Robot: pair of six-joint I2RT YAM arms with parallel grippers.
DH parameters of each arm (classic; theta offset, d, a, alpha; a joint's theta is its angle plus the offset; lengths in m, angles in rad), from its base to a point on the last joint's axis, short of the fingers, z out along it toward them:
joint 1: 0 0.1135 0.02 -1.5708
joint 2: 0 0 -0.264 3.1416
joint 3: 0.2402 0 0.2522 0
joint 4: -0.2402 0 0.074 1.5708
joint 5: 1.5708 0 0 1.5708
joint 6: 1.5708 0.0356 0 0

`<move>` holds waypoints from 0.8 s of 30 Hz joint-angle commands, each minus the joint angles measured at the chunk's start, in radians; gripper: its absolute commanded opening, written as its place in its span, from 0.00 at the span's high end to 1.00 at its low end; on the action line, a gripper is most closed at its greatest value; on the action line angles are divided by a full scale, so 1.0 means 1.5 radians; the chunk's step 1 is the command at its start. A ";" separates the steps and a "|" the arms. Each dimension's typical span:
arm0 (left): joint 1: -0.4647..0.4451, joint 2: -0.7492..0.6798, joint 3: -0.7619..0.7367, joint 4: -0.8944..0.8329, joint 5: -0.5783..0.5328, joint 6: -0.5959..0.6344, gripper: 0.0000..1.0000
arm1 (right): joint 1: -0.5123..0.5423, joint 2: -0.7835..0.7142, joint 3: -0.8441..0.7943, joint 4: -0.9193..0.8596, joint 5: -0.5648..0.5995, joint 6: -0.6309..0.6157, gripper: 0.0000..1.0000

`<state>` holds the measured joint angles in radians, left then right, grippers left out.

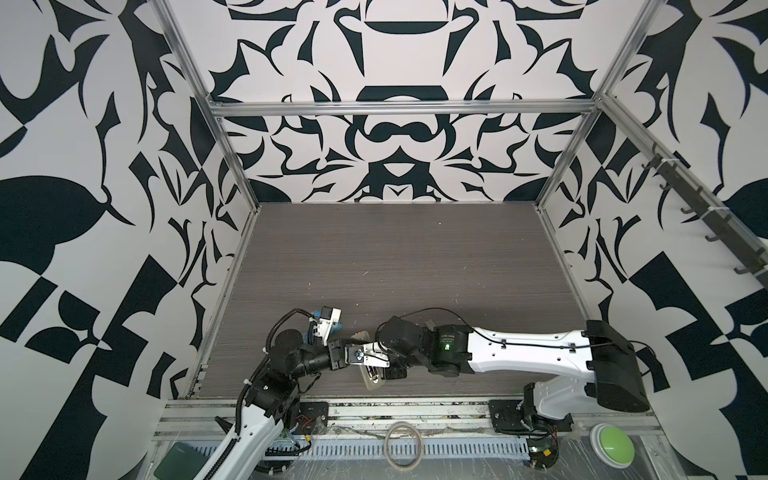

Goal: Load the batteries into the remote control

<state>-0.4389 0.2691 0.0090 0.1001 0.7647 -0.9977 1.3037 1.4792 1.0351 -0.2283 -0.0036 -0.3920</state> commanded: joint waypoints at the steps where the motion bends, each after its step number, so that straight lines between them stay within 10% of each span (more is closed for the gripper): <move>1: -0.003 -0.006 0.003 0.021 0.017 0.002 1.00 | -0.002 -0.032 -0.006 -0.003 0.001 0.015 1.00; 24: -0.003 0.006 0.006 0.018 0.012 0.005 1.00 | 0.017 0.021 -0.001 -0.023 0.003 0.000 1.00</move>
<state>-0.4397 0.2836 0.0090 0.0910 0.7654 -0.9939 1.3239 1.4940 1.0233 -0.2611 -0.0132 -0.3916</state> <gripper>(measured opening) 0.244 0.047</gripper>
